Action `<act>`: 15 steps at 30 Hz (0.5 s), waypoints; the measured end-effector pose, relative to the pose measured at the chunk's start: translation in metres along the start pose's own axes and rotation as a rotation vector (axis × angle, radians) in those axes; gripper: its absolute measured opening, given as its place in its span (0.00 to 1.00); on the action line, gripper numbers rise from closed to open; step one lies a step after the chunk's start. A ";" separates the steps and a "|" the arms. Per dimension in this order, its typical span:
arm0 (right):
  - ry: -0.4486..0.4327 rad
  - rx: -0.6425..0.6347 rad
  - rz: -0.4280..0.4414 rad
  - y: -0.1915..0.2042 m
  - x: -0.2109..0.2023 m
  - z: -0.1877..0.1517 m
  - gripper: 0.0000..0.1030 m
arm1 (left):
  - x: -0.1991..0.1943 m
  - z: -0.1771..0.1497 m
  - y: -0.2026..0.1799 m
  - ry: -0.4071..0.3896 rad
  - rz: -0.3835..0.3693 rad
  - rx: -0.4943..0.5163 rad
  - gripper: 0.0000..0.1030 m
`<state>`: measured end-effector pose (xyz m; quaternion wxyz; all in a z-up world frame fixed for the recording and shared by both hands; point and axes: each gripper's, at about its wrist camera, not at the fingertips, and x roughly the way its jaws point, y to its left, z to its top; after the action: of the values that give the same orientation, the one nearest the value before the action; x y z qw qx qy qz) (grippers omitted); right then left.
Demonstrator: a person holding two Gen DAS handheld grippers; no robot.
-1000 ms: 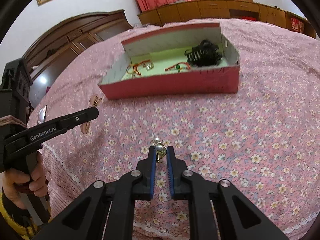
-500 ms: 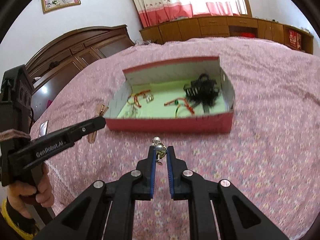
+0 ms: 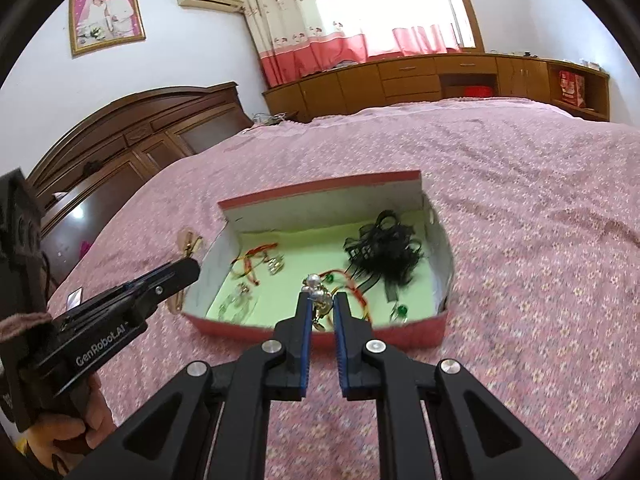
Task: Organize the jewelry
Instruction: 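Carry the pink hairpin and pearl earring with both tools into the pink box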
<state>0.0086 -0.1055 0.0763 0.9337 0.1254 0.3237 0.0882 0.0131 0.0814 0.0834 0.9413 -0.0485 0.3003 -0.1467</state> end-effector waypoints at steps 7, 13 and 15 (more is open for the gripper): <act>-0.020 0.000 -0.065 -0.012 0.021 0.014 0.12 | 0.023 0.004 0.002 -0.032 0.041 0.006 0.05; -0.028 -0.013 -0.123 -0.026 0.041 0.019 0.12 | 0.039 0.002 -0.001 -0.050 0.055 0.004 0.05; -0.018 -0.016 -0.140 -0.031 0.049 0.018 0.12 | 0.048 0.001 -0.001 -0.035 0.050 0.002 0.05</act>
<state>0.0605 -0.1266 0.0523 0.9414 0.0959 0.3225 0.0243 0.0505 0.0657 0.0583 0.9497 -0.0425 0.2849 -0.1228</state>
